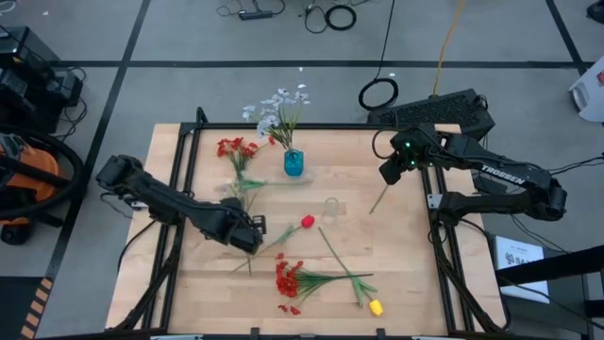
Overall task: Sort flowers into vase by color
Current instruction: Put the white flowers into the blue vase
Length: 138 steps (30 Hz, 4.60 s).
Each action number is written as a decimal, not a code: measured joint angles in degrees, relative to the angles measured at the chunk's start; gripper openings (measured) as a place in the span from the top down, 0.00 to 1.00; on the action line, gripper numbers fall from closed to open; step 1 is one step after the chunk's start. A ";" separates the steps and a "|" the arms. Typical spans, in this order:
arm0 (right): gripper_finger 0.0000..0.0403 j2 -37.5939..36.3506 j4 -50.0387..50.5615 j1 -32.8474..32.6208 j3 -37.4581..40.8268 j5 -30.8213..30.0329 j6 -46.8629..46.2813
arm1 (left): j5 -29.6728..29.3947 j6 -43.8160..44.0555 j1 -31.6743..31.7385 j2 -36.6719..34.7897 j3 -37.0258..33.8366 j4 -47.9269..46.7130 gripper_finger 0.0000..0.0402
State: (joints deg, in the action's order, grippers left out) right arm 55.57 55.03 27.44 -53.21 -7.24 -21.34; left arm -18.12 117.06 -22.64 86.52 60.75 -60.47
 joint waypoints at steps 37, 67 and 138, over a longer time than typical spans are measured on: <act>1.00 0.00 -2.22 0.00 -0.02 -0.18 -0.32 | -32.09 -21.78 -10.53 -6.07 0.11 15.75 0.97; 1.00 0.02 -4.01 -0.06 -0.02 0.06 -0.29 | -24.27 -52.52 -8.73 -10.90 0.22 24.72 0.97; 1.00 3.04 -2.56 -3.70 -0.02 3.10 0.20 | -15.85 -114.19 17.37 -10.90 -0.74 68.40 0.97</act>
State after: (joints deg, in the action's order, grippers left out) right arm 58.61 52.47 23.74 -53.23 -4.14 -21.15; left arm -33.96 2.88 -5.27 75.61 60.01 7.93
